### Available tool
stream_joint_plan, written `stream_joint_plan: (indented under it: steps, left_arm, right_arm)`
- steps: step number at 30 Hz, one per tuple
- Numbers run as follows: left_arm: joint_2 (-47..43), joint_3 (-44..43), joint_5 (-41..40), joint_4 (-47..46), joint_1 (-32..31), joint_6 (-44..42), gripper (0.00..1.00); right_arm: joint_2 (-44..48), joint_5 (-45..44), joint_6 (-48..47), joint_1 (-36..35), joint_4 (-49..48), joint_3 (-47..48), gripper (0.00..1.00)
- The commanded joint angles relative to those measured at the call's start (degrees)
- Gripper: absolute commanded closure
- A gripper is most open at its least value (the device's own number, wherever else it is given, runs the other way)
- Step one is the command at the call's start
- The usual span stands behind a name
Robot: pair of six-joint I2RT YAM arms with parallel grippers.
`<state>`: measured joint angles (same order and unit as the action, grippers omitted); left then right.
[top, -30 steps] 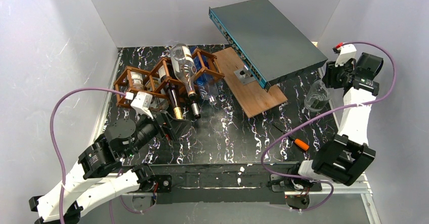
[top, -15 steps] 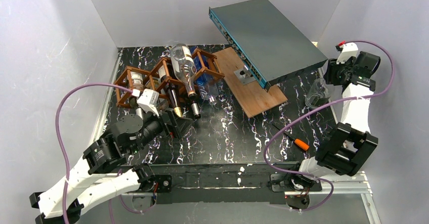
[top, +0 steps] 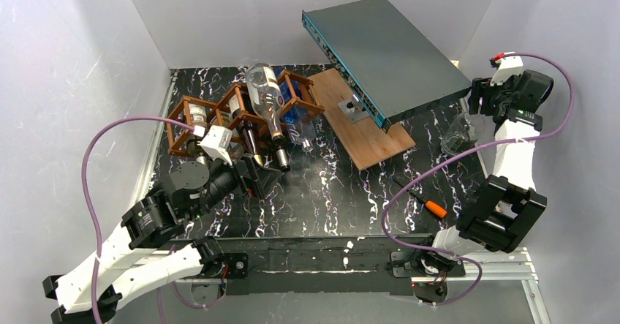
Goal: Take the wine bottle off the wine rack
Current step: Move the wine bottle to the center of the board.
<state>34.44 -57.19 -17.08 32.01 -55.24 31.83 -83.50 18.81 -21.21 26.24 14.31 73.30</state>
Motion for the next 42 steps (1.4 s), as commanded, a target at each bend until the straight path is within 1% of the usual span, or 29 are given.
stream_joint_plan:
  steps: [1,4,7,14,19,24,28,33,37,42]
  left_arm:
    - [0.52,-2.39,0.11,0.11,0.13,-0.64,0.02]
    - [0.83,-2.69,0.18,-0.10,0.14,-1.14,0.02]
    - [1.45,-3.52,0.21,-0.02,0.14,-2.61,0.02]
    - [1.95,-4.55,-1.32,2.03,0.14,-7.60,0.02]
    - [1.63,-4.90,-2.62,3.31,0.14,-11.45,0.02]
    - [0.76,-4.43,-2.87,3.23,0.13,-13.01,0.02]
    - [-0.17,-4.18,-2.39,3.28,0.13,-12.73,0.02]
    - [-0.96,-3.89,-2.25,3.09,0.13,-10.84,0.02]
    - [-1.48,-2.57,-4.41,2.21,0.14,-6.70,0.02]
    - [-0.41,-2.38,-3.28,1.60,0.14,-5.62,0.02]
  right_arm:
    - [2.20,0.79,-0.06,0.22,-2.72,3.18,0.24]
    - [3.15,0.62,-0.42,0.22,-0.92,4.76,0.20]
    - [3.60,0.85,-0.88,0.22,1.23,7.18,0.18]
    - [2.93,2.16,-1.14,0.21,7.09,13.03,0.18]
    - [1.44,5.32,-1.28,0.22,12.93,20.34,0.17]
    - [0.22,8.12,0.20,0.22,16.43,26.11,0.17]
    - [0.39,16.11,1.90,0.17,18.32,28.92,0.17]
    - [1.55,28.77,3.10,-0.70,20.52,29.79,0.12]
    - [3.09,33.80,4.83,-4.56,21.57,29.80,0.10]
    - [5.20,37.66,6.78,-9.99,21.83,28.06,0.09]
